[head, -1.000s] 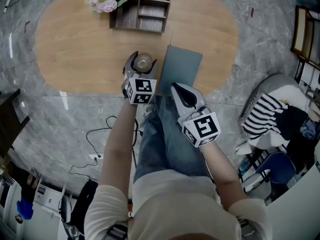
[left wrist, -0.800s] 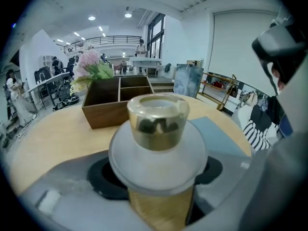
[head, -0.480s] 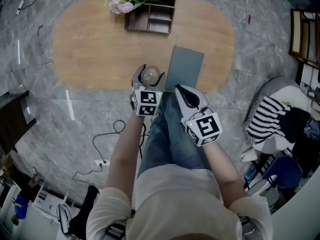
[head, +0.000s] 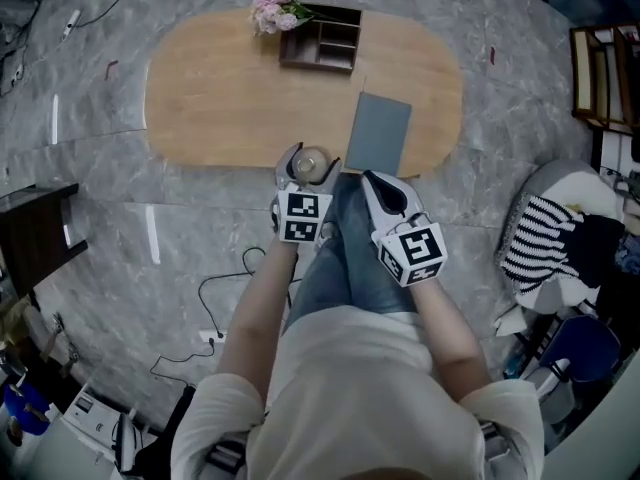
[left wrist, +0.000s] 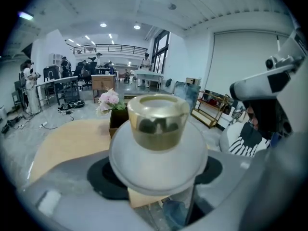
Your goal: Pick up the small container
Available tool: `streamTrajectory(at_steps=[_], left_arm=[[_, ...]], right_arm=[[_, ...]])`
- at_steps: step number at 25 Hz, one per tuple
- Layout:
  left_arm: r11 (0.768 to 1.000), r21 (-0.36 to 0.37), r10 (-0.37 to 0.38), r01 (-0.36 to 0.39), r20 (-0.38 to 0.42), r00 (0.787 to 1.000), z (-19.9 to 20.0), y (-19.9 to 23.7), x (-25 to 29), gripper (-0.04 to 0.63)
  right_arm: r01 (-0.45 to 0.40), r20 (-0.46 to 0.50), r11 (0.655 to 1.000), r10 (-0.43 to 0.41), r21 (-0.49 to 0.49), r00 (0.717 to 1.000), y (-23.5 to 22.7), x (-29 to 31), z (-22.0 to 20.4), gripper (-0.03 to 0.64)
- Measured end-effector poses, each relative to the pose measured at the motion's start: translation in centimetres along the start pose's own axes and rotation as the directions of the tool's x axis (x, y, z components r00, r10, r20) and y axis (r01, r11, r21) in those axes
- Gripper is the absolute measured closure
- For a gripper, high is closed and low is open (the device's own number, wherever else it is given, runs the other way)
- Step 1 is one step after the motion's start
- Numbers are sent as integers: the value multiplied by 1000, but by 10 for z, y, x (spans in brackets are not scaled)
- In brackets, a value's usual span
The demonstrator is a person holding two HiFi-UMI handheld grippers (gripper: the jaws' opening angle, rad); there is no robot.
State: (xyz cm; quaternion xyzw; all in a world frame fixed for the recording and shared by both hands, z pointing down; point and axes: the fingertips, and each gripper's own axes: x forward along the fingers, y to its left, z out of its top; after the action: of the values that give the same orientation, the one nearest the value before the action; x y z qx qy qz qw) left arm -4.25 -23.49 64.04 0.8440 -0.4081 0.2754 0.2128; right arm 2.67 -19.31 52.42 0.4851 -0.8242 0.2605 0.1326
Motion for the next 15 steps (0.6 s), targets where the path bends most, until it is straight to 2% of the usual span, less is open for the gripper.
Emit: streamTrajectory(at_steps=[15], left_arm=[[999, -51, 7, -2, 100, 995, 28, -40, -154, 261]], right_arm=[[19, 117, 995, -8, -93, 993, 82, -85, 23, 618]])
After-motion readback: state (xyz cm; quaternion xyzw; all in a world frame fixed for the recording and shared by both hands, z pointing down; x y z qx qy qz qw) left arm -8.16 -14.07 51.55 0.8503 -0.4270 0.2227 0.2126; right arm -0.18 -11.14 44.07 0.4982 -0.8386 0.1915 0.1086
